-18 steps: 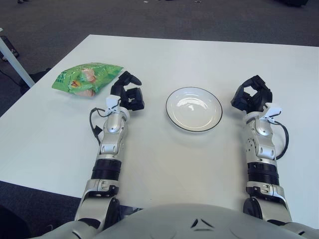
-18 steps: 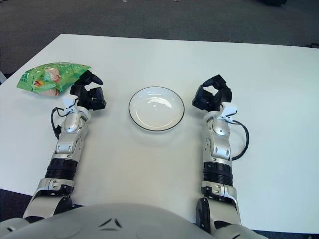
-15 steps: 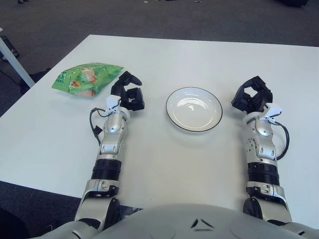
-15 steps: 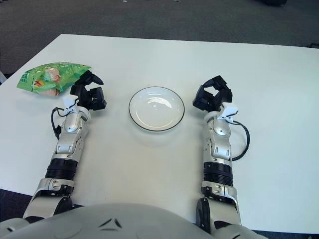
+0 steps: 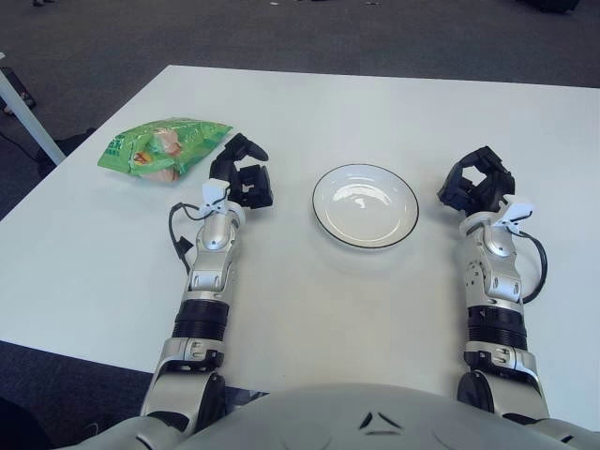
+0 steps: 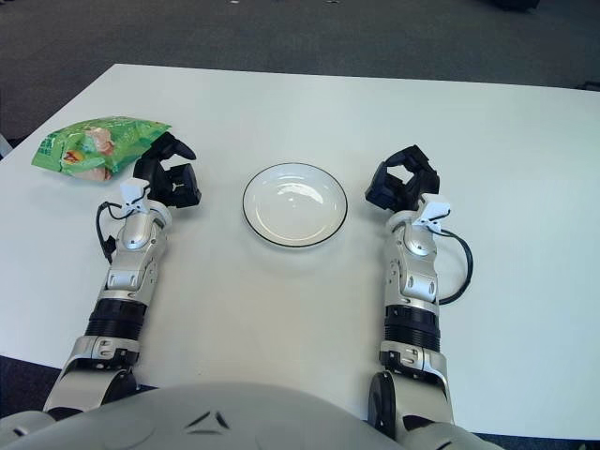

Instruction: Put the snack into the plate.

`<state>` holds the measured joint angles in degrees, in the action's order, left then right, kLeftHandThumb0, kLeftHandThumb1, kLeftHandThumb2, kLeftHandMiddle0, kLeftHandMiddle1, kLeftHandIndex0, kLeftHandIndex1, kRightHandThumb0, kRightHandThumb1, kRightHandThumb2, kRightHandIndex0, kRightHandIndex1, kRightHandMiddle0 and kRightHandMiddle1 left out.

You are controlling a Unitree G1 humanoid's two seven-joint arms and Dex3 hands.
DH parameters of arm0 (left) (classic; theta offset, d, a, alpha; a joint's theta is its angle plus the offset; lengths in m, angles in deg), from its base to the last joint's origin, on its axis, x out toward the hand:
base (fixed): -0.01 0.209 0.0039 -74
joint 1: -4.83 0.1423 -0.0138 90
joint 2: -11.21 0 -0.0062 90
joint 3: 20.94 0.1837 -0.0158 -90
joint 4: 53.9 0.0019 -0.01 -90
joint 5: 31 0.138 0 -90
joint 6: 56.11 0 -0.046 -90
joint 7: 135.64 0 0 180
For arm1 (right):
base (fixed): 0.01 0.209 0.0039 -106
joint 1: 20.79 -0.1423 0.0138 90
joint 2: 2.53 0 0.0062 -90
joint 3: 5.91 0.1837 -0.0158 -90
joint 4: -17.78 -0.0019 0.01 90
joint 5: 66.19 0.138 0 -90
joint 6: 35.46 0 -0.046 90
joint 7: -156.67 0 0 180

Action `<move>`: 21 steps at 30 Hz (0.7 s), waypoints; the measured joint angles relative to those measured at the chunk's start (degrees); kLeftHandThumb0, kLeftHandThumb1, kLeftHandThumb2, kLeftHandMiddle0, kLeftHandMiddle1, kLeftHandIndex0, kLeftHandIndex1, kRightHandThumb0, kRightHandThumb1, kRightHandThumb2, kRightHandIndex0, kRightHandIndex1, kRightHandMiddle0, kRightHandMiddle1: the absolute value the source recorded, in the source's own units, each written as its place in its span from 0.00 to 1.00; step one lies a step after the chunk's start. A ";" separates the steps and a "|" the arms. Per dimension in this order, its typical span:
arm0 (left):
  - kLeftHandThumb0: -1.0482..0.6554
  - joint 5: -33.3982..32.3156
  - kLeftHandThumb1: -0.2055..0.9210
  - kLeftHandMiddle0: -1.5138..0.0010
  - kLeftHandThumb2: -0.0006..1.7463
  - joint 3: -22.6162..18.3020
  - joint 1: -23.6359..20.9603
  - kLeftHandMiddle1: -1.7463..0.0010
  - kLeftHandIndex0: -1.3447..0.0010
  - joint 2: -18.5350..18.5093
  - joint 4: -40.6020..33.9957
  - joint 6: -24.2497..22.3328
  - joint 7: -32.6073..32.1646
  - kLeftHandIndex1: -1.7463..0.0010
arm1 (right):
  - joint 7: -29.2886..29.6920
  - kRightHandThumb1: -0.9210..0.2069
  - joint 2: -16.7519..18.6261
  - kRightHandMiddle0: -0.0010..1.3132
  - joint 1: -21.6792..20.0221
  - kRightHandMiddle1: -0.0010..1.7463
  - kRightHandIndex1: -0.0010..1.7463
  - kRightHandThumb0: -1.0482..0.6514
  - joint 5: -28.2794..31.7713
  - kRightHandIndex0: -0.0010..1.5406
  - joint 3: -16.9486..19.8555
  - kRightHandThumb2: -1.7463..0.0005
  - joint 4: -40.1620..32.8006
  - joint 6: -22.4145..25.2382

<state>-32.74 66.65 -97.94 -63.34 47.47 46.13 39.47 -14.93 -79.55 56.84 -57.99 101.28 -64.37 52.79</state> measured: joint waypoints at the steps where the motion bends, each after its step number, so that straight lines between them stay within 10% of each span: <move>1: 0.30 0.00 0.36 0.09 0.84 0.00 0.02 0.00 0.47 0.00 -0.06 0.02 0.00 0.00 | 0.00 0.59 0.00 0.51 0.00 1.00 1.00 0.32 0.00 0.87 0.01 0.20 -0.01 0.01; 21: 0.31 1.92 0.38 0.08 0.82 0.25 0.18 0.00 0.49 -0.10 -0.34 0.82 -0.14 0.00 | -0.14 0.59 0.03 0.51 0.05 1.00 1.00 0.32 0.00 0.87 0.05 0.20 -0.09 0.34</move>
<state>-30.83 66.90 -97.77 -63.44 47.13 46.96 39.33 -15.06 -79.52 56.89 -57.99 101.33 -64.46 53.14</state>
